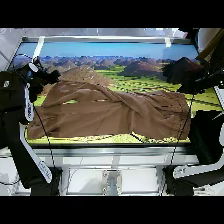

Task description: Fold the clothes and pants, and hang the long-sleeved shirts on hangers.

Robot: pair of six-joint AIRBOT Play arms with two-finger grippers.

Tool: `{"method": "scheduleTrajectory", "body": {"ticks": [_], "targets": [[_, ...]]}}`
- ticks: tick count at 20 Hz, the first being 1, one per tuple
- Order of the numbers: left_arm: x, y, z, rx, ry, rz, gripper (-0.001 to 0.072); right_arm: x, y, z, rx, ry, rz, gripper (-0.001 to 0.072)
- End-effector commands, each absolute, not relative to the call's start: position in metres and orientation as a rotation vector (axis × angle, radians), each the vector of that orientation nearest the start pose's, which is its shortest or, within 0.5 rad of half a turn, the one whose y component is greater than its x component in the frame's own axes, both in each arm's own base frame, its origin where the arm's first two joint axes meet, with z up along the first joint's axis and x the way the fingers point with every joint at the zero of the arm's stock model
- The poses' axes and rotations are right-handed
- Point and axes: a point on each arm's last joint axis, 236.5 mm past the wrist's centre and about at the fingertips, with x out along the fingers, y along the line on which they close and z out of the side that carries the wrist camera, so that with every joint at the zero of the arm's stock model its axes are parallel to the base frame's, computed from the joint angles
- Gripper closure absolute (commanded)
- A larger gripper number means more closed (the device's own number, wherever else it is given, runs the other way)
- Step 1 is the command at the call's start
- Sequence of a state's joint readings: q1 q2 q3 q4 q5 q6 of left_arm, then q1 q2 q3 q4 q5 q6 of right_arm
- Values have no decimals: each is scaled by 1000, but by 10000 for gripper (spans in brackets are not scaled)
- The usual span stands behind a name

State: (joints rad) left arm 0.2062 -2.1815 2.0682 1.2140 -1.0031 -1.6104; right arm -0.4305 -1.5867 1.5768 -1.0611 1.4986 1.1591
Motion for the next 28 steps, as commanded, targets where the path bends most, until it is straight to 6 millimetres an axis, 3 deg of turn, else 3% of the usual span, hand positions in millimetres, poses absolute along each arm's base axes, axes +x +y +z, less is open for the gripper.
{"method": "scheduleTrajectory", "body": {"ticks": [1,3,5,7,10,12,13,14,19,21,23,25,27,28], "targets": [[622,54,-75,-481,1052,8,699,420,-71,37,345,1292,288,465],[624,61,-48,-448,1009,17,699,414,-83,31,304,1321,249,465],[624,75,-3,-378,939,44,699,408,-100,24,244,1358,192,465],[623,93,54,-284,835,88,700,409,-111,21,211,1358,152,465],[614,104,161,-139,626,140,700,412,-112,21,221,1344,136,465],[592,103,200,13,582,163,700,411,-112,21,233,1349,128,465],[580,105,201,53,599,180,701,412,-111,22,241,1348,127,465],[565,108,186,78,652,195,700,412,-109,22,248,1347,132,465],[467,125,19,120,1028,248,701,390,-101,13,268,1437,167,465],[441,141,-16,107,1073,320,701,383,-98,6,280,1466,174,465],[437,150,-25,75,1065,347,701,392,-102,-1,275,1427,149,464],[444,154,-18,76,1024,347,701,422,-117,-2,275,1311,70,460],[450,154,-13,77,1001,346,700,457,-139,-2,343,1172,-66,294],[451,154,-11,77,997,345,700,468,-144,-7,376,1146,-83,294]]}}
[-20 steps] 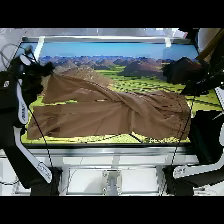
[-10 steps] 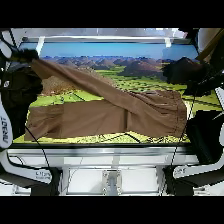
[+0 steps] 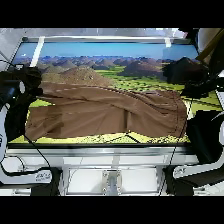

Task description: Fold the clothes and pants, and hang the long-sleeved shirts on hangers.

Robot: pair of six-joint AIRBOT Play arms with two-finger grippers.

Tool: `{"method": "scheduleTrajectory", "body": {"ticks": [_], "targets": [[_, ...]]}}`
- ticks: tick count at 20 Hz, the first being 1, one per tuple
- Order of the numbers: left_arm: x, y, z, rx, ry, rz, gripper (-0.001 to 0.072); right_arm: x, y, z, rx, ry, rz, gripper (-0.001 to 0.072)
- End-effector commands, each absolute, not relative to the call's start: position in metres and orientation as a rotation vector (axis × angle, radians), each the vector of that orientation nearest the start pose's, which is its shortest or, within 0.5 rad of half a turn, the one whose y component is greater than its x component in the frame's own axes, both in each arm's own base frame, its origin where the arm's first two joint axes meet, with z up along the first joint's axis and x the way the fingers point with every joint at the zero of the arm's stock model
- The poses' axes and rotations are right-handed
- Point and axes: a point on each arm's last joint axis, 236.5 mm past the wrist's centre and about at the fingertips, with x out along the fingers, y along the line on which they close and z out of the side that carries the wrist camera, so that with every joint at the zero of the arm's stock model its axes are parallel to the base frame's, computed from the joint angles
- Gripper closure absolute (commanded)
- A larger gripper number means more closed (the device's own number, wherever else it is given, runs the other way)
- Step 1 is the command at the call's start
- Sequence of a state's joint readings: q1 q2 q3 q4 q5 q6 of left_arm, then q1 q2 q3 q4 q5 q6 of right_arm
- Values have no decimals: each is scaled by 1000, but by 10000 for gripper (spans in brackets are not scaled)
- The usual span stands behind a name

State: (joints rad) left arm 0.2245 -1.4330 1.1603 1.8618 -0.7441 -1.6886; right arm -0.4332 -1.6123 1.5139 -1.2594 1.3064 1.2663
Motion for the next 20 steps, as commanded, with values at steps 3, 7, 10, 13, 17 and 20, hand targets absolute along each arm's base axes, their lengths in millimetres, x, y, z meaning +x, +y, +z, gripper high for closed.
{"method": "scheduleTrajectory", "body": {"ticks": [3,7,10,13,17,20], "targets": [[450,154,-12,77,1001,346,700,477,-138,-46,498,1220,-43,267],[447,154,-14,71,1016,348,700,489,-130,-91,585,1272,-9,267],[446,154,-14,71,1018,349,700,498,-130,-97,586,1250,5,267],[446,153,-14,69,1019,348,700,501,-131,-92,551,1239,34,267],[446,153,-14,68,1019,348,700,518,-148,-52,490,1173,39,268],[446,153,-14,61,1018,352,700,516,-162,-49,465,1175,9,269]]}}
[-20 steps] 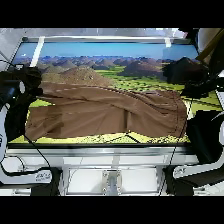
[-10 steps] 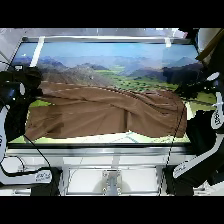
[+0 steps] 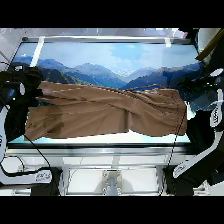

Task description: Fold the clothes and pants, and hang the long-sleeved shirts on hangers.

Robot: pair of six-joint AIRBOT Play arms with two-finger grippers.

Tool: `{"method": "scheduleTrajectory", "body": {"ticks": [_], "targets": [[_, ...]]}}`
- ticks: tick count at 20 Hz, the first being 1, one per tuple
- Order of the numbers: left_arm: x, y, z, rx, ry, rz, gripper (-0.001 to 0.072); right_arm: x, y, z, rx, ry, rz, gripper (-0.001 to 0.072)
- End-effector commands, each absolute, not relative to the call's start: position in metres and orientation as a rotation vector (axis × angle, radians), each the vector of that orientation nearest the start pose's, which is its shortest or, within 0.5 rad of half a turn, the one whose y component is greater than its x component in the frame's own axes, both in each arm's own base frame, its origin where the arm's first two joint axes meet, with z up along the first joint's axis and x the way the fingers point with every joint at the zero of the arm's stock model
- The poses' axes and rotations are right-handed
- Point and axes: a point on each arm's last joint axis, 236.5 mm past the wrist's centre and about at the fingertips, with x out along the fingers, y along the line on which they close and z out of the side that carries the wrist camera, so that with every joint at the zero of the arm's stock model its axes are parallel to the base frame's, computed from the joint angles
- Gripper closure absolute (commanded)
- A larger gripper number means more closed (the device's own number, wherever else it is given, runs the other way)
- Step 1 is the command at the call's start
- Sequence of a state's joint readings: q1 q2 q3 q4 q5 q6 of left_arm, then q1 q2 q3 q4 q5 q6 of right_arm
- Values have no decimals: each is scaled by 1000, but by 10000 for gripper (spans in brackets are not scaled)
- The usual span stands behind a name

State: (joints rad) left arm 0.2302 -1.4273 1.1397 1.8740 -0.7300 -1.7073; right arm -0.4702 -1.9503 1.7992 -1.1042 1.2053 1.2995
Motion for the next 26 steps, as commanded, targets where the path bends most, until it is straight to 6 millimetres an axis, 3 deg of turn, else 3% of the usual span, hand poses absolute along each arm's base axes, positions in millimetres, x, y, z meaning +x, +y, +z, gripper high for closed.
{"method": "scheduleTrajectory", "body": {"ticks": [1,3,6,10,11,12,13,16,19,21,23,26], "targets": [[446,153,-14,45,1014,360,700,514,-161,-55,475,1192,12,269],[446,153,-14,37,1013,365,700,509,-159,-73,506,1233,19,269],[446,153,-14,37,1013,365,700,513,-140,-95,597,1246,87,269],[446,153,-14,38,1013,365,700,527,-115,-92,669,1187,213,274],[446,154,-14,38,1013,366,700,527,-112,-88,662,1177,239,398],[446,154,-14,38,1012,366,700,526,-112,-85,655,1176,244,600],[447,154,-12,37,1008,367,700,525,-112,-81,637,1175,259,689],[458,157,17,38,942,375,700,526,-118,-59,600,1158,274,689],[475,164,83,35,790,396,700,529,-129,-22,546,1123,291,690],[479,169,114,31,695,405,700,532,-143,1,508,1081,258,690],[477,177,117,7,679,426,701,532,-156,12,504,1051,212,690],[481,184,89,-3,734,434,700,532,-172,-2,522,1059,129,690]]}}
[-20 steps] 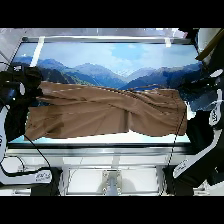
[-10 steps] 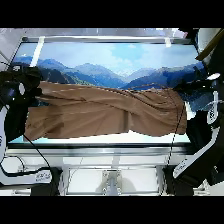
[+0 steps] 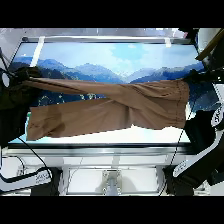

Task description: Fold the clothes and pants, and hang the long-sleeved shirts on hangers.

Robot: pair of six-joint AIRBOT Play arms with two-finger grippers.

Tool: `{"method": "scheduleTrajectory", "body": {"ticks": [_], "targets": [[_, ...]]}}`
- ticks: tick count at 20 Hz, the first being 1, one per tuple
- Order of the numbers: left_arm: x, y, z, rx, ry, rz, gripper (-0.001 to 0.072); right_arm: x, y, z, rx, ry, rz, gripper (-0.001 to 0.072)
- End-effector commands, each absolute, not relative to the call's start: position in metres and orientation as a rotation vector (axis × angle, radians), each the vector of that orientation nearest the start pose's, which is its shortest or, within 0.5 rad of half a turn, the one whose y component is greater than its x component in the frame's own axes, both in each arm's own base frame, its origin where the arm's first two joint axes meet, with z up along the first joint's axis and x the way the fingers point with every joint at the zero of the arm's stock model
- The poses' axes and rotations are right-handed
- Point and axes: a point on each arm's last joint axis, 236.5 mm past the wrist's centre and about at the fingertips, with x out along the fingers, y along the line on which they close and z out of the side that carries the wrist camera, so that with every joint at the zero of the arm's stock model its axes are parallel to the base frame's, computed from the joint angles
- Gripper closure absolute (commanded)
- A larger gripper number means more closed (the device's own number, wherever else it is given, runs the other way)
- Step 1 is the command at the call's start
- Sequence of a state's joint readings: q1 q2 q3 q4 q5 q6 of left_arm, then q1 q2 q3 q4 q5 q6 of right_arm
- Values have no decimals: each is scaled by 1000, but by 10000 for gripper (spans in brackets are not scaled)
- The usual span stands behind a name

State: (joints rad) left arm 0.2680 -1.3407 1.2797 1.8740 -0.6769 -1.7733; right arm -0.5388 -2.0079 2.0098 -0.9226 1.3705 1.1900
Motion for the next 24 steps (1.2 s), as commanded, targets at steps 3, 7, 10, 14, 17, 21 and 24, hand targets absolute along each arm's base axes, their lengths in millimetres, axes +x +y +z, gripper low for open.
{"method": "scheduleTrajectory", "body": {"ticks": [3,7,10,14,17,21,24], "targets": [[490,176,34,0,841,407,700,543,-160,-30,555,1072,108,689],[494,174,10,-138,851,462,41,565,-138,-33,604,1042,96,391],[482,180,63,-162,770,496,-2,543,-127,-7,566,1121,171,328],[380,210,111,-164,876,684,0,470,-156,51,457,1229,137,328],[264,215,77,-261,1036,832,1,410,-174,89,472,1206,115,328],[166,185,-1,-599,1115,917,1,347,-184,89,645,1144,59,328],[168,168,-32,-834,1074,798,1,322,-188,81,721,1153,23,329]]}}
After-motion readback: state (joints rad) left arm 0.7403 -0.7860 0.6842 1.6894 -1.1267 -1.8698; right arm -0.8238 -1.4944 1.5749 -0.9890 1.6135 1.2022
